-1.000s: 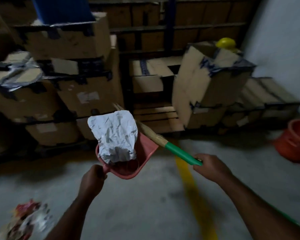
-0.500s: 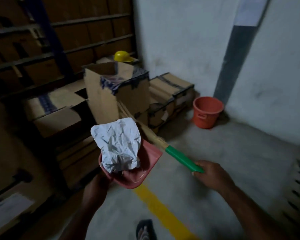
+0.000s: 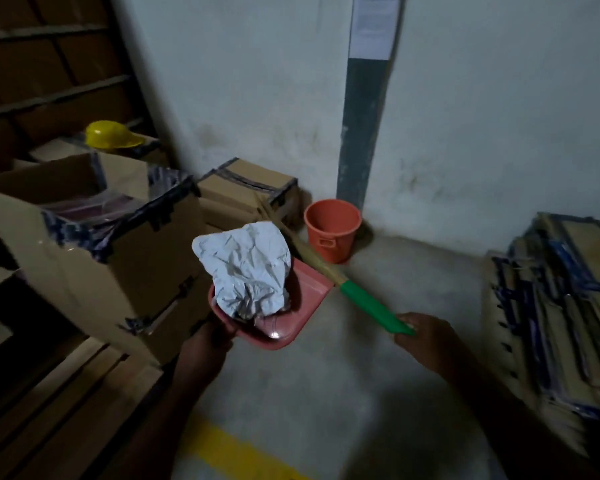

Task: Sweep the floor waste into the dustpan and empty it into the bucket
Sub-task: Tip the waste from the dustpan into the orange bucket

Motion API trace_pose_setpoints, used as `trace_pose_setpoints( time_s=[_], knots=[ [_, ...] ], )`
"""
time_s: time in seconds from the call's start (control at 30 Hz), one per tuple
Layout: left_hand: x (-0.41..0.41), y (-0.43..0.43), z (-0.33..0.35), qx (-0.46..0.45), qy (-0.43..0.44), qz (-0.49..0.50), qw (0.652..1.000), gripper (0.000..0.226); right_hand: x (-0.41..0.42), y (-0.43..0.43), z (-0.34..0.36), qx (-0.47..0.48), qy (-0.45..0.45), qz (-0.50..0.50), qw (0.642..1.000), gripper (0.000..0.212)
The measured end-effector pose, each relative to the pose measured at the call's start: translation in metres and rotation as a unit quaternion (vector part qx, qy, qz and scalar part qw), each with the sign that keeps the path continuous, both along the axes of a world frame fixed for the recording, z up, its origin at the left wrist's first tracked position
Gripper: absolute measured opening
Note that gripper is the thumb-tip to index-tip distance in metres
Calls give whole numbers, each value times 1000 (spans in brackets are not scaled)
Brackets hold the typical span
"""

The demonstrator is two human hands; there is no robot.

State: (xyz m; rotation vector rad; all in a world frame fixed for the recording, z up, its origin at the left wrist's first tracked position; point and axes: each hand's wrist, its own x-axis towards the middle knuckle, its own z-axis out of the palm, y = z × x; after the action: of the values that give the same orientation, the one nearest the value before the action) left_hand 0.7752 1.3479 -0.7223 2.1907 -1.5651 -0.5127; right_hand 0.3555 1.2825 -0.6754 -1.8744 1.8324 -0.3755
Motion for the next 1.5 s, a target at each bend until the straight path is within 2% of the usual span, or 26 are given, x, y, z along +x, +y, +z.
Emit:
trace_pose_setpoints(
  time_s=[0.17, 0.37, 0.6, 0.8, 0.97, 1.07, 1.13, 1.2, 1.33, 1.43, 1.5],
  knots=[
    [-4, -70, 18, -21, 41, -2, 999, 26, 11, -49, 2, -21, 6, -36, 999, 53],
    [-12, -157, 15, -18, 57, -24, 998, 37, 6, -121, -9, -27, -7, -49, 998, 52],
    [-50, -288, -1, -9, 53, -16, 998, 34, -21, -240, -37, -31, -93, -86, 991, 51],
    [-96, -403, -12, 9, 91, 15, 996, 21, -67, -365, -45, -4, -138, -82, 987, 51],
    [-120, -494, -16, 23, 81, 25, 996, 29, -92, -463, -41, 9, -114, -55, 992, 47],
    [-132, -543, -13, 19, 115, 40, 992, 6, -93, -513, -43, 7, -110, -41, 993, 44],
    [-133, -581, -14, 15, 120, 37, 992, 12, -94, -553, -52, 15, -115, -37, 993, 46],
    [-130, -621, -21, 25, 124, 37, 991, 6, -92, -597, -60, 17, -109, -34, 993, 46],
    [-113, -706, -43, 26, 131, 47, 990, 12, -82, -689, -77, 3, -90, -25, 996, 47],
    [-97, -764, -57, 54, 134, 54, 988, 33, -77, -752, -79, 27, -45, -28, 998, 35],
    [-93, -797, -58, 67, 129, 49, 988, 32, -72, -789, -76, 19, -21, -22, 999, 26]
  ],
)
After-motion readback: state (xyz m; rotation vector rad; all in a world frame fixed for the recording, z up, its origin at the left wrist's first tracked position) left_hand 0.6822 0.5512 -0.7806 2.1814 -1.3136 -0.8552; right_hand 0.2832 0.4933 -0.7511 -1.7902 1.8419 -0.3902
